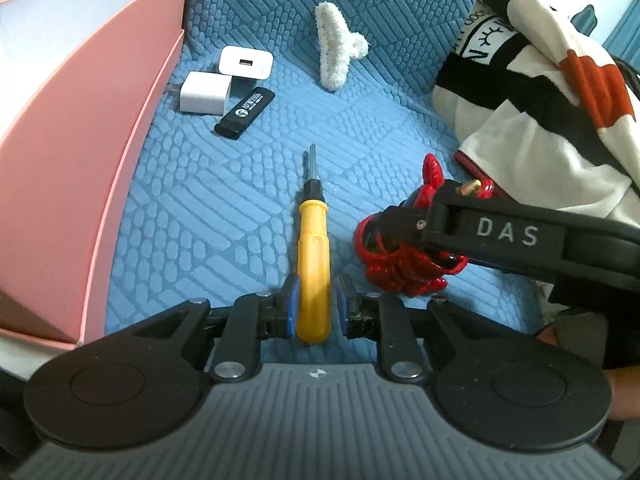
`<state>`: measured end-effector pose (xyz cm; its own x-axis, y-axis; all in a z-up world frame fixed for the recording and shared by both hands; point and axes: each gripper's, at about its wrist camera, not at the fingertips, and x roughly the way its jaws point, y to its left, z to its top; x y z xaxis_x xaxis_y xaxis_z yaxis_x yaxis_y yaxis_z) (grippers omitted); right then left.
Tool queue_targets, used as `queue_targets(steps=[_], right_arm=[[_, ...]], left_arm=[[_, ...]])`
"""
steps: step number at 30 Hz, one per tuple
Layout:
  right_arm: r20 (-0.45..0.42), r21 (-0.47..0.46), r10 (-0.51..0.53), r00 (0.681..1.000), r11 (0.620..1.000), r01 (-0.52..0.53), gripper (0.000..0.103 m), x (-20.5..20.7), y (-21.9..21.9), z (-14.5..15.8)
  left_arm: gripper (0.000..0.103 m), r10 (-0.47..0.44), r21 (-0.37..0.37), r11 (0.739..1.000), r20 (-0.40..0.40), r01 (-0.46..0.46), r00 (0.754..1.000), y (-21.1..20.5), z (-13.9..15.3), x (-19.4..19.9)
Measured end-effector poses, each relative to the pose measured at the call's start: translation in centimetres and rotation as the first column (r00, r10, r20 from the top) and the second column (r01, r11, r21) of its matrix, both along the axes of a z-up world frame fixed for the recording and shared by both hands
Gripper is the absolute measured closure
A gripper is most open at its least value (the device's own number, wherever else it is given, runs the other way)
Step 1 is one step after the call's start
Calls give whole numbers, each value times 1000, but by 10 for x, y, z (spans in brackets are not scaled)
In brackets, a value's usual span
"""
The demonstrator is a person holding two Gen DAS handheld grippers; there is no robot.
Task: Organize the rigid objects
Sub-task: 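Close the right gripper on the lion figurine while the left gripper grasps the screwdriver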
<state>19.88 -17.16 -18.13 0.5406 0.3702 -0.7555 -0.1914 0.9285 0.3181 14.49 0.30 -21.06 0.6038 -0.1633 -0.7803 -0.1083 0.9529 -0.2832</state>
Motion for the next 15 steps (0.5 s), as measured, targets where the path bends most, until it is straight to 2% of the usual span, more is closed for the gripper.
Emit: queue_targets(steps=[2, 3, 4, 11, 15], right_arm=[[-5, 13, -3, 1000, 1000, 3, 38, 1, 0, 1], [3, 9, -3, 1000, 1000, 3, 42, 1, -1, 3], [19, 0, 2, 1000, 1000, -2, 42, -1, 0, 6], [37, -55, -34, 999, 998, 36, 42, 0, -7, 11], [29, -62, -71, 997, 995, 72, 42, 1, -13, 9]], left_arm=[[66, 5, 11, 1000, 3, -5, 1000, -1, -1, 2], [64, 10, 8, 1000, 11, -10, 1000, 0, -1, 2], [63, 13, 5, 1000, 19, -13, 1000, 0, -1, 2], [62, 4, 34, 999, 51, -6, 999, -5, -6, 15], [62, 12, 90, 996, 64, -17, 998, -13, -10, 27]])
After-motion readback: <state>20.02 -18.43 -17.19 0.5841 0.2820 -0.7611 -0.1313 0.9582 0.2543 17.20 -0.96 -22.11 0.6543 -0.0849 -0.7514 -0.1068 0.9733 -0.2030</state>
